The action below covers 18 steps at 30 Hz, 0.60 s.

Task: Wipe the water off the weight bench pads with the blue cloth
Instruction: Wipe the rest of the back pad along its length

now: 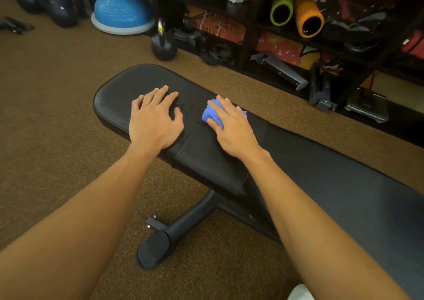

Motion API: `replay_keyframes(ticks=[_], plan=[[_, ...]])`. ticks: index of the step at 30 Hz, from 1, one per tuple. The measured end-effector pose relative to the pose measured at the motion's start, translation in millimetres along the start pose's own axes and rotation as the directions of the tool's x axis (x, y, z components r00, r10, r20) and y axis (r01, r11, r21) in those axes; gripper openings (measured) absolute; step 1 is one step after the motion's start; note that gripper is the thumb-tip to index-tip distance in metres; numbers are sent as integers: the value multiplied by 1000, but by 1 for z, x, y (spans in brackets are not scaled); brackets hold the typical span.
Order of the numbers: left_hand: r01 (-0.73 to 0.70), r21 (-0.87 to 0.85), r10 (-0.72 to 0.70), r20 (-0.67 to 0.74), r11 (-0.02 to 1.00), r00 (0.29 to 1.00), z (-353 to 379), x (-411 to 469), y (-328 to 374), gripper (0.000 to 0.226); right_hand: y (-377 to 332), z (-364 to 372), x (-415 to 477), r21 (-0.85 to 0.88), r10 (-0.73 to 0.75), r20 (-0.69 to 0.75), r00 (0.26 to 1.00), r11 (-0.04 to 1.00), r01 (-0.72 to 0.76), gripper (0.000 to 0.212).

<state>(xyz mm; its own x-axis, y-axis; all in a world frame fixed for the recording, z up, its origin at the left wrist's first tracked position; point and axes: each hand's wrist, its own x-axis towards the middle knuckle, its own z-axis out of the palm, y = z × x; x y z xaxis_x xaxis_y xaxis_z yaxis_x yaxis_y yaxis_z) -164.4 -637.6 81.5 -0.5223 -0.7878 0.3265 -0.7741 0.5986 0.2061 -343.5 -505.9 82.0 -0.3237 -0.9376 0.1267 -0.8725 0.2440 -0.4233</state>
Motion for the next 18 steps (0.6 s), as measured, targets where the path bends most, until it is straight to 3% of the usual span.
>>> replay_keyframes(ticks=[2,3,8,12,14,18], plan=[[-6,0,6,3,1000,1000,0,0,1,57,20,-11,-18,45,-87,41,995,995,85,55],[-11,4,11,7,1000,1000,-1,0,2,57,29,-14,-19,38,-63,31,998,997,62,55],[-14,16,14,35,1000,999,-3,-1,5,59,5,3,33,-11,243,-61,968,970,-244,56],[-7,9,7,17,1000,1000,-2,0,2,57,-1,-1,13,9,87,-20,996,996,-87,56],[-10,4,10,14,1000,1000,-1,-1,3,57,18,-10,-13,25,78,-4,997,997,-77,57],[-7,3,7,2,1000,1000,0,-2,3,57,55,-27,-27,74,280,-102,955,959,-273,54]])
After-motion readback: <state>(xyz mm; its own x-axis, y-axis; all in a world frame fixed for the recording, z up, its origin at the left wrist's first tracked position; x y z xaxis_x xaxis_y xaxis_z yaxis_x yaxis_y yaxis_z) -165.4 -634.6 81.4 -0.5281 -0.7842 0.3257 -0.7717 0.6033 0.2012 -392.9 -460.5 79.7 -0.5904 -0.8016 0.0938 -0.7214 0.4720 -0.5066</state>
